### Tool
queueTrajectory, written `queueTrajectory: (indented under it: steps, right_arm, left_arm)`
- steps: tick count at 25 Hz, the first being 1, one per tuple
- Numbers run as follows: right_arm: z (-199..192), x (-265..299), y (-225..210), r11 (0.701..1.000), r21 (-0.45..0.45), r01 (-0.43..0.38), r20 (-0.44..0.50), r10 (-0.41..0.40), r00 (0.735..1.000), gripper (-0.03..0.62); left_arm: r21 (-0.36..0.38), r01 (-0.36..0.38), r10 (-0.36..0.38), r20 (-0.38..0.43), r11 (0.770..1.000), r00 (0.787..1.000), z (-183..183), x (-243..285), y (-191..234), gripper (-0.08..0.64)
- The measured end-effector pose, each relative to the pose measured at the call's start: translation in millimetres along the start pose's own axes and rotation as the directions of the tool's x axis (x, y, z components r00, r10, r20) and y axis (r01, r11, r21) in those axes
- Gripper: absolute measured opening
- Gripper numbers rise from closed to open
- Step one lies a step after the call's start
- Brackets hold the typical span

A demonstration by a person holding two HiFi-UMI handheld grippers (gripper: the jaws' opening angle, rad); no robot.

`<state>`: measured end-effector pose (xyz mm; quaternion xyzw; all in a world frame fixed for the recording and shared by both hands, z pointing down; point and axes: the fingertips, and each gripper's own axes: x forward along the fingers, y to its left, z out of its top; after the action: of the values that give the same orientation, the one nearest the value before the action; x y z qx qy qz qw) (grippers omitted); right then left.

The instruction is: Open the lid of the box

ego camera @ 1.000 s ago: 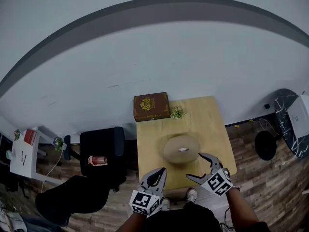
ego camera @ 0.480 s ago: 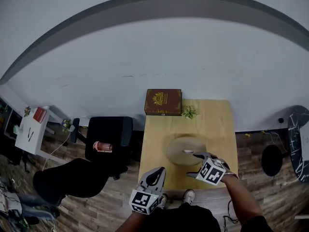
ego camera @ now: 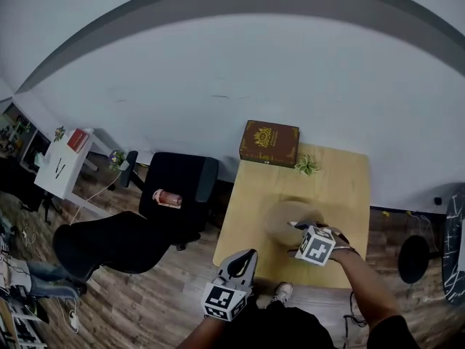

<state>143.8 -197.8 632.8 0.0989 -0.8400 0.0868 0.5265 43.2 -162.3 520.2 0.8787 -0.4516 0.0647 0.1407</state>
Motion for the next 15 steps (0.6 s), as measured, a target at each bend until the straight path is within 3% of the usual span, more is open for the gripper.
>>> queueTrajectory:
  steps: [4, 15]
  right_arm:
    - [-5, 15, -12, 1.000, -0.007, -0.007, -0.061, 0.006, 0.998, 0.354]
    - [-19, 46, -25, 0.987, 0.111, -0.114, -0.156, 0.131, 0.979, 0.344]
  left_arm:
    - [-0.015, 0.017, -0.017, -0.008, 1.000, 1.000, -2, 5, 12, 0.021]
    - [-0.043, 0.067, -0.067, 0.002, 0.997, 0.998, 7, 19, 43, 0.021]
